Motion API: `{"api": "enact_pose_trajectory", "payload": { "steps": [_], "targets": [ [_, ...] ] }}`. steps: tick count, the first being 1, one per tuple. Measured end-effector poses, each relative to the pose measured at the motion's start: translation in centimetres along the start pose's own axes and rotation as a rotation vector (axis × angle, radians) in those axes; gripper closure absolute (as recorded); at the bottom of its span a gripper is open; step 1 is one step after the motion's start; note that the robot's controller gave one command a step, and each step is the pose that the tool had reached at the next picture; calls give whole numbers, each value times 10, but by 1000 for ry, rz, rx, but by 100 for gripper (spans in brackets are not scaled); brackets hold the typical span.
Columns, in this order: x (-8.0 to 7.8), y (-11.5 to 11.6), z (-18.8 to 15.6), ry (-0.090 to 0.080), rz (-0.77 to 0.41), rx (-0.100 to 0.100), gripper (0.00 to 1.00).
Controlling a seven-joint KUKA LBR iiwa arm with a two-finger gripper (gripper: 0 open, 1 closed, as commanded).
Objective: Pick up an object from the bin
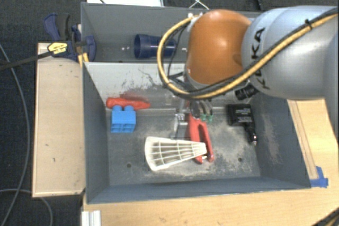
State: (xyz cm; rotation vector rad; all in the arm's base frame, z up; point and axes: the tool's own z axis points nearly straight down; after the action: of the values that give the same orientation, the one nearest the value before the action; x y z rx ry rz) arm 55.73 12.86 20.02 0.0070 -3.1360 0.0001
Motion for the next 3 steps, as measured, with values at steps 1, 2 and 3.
{"api": "enact_pose_trajectory", "payload": {
  "steps": [1, 2, 3],
  "targets": [
    [-2, -1, -5, -8, 6, -1, 0],
    [66, -43, 112, -17, -352, -2, 0],
    [58, -58, 69, -20, -289, -1, 0]
  ]
}}
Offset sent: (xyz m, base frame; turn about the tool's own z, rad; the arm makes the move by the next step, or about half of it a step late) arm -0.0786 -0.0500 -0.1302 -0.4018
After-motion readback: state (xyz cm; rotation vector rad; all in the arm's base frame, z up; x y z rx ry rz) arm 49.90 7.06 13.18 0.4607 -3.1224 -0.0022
